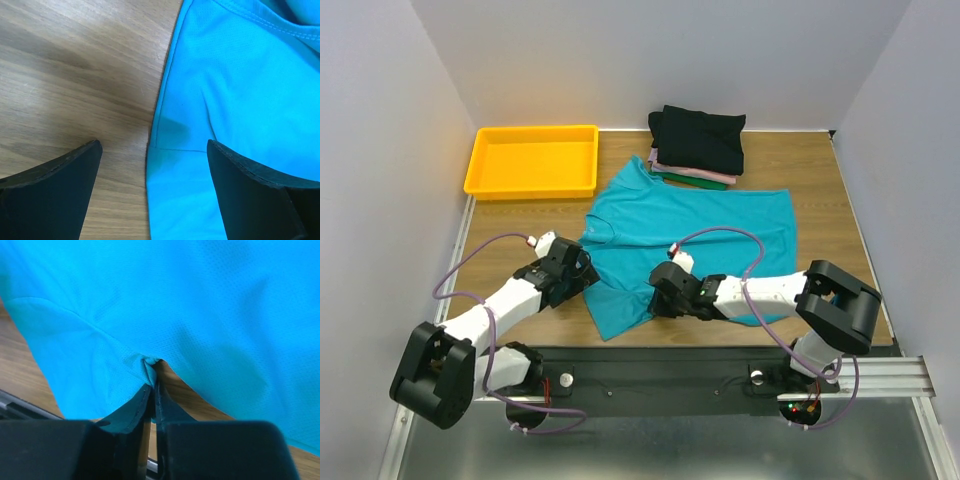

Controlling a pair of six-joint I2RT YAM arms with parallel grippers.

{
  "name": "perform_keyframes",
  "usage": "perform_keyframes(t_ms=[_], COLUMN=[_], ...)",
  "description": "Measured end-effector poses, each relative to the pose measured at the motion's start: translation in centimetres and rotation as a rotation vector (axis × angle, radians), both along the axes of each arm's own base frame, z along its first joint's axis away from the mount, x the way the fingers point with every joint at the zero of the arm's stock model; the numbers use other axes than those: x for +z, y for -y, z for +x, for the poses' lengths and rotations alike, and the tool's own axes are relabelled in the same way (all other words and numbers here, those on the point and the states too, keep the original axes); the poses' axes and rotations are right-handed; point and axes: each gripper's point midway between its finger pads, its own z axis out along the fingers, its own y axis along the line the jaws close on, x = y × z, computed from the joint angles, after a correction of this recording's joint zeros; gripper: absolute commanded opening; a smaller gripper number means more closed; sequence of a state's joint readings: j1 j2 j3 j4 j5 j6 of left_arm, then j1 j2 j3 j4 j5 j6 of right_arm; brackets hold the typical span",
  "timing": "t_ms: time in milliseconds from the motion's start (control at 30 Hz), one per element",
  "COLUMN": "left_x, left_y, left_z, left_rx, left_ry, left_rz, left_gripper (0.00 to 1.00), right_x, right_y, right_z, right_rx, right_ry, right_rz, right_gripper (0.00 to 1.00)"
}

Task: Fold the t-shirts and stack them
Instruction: Flatten the tshirt out

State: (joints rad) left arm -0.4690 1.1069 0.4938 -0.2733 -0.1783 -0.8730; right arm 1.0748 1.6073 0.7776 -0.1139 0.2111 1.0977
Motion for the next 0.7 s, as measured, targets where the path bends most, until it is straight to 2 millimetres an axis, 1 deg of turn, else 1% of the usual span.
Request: perform_keyframes(t_ms=[33,100,200,233,267,300,367,400,433,500,533,600,633,700], left_x=[0.0,0.1,0.4,0.5,0.6,0.8,1.1,1.3,1.5,1.8,1.9,2.1,2.4,2.7], left_y=[0.0,0.0,-0.1,-0.2,-0.2,-0.3,-0.3,-0.2,-0.1,0.1,0.3,0.7,0.9,1.5], left_z=[0.1,0.2,0.3,0.3,0.4,0.5,0.7,0.8,0.9,1.0,1.0,0.8,0.6,0.0], left_rx=[0.0,0.002,0.007,0.009,0.012,0.014,0.016,0.016,0.014,0.007,0.001,-0.012,-0.02,-0.043], left_ry=[-0.001,-0.001,-0.001,-0.002,-0.001,0.001,0.007,0.009,0.011,0.016,0.017,0.015,0.019,0.029], left_rz=[0.004,0.008,0.016,0.019,0.022,0.025,0.026,0.025,0.021,0.011,0.002,-0.018,-0.034,-0.07], left_gripper=[0.98,0.98,0.98,0.98,0.98,0.98,0.98,0.98,0.98,0.98,0.98,0.98,0.98,0.98], right_x=[0.0,0.1,0.2,0.2,0.3,0.3,0.9,1.2,1.9,3.1,4.0,5.4,6.2,6.9], right_y=[-0.1,-0.4,-0.6,-0.4,-0.1,0.3,1.5,1.8,2.4,2.9,3.4,4.3,5.2,7.3], right_z=[-0.1,-0.3,-0.8,-1.0,-1.3,-1.6,-2.5,-2.8,-3.1,-3.2,-3.2,-3.2,-3.0,-2.8], right_rx=[-0.002,-0.001,0.017,0.02,0.025,0.03,0.05,0.057,0.071,0.079,0.076,0.063,0.039,-0.016], right_ry=[-0.005,-0.015,-0.035,-0.038,-0.041,-0.044,-0.039,-0.035,-0.024,-0.002,0.019,0.051,0.077,0.109], right_rz=[0.014,0.029,0.042,0.047,0.048,0.046,0.045,0.048,0.052,0.065,0.075,0.088,0.09,0.071], right_gripper=[0.18,0.19,0.26,0.31,0.34,0.34,0.35,0.39,0.52,0.55,0.62,0.65,0.7,0.72])
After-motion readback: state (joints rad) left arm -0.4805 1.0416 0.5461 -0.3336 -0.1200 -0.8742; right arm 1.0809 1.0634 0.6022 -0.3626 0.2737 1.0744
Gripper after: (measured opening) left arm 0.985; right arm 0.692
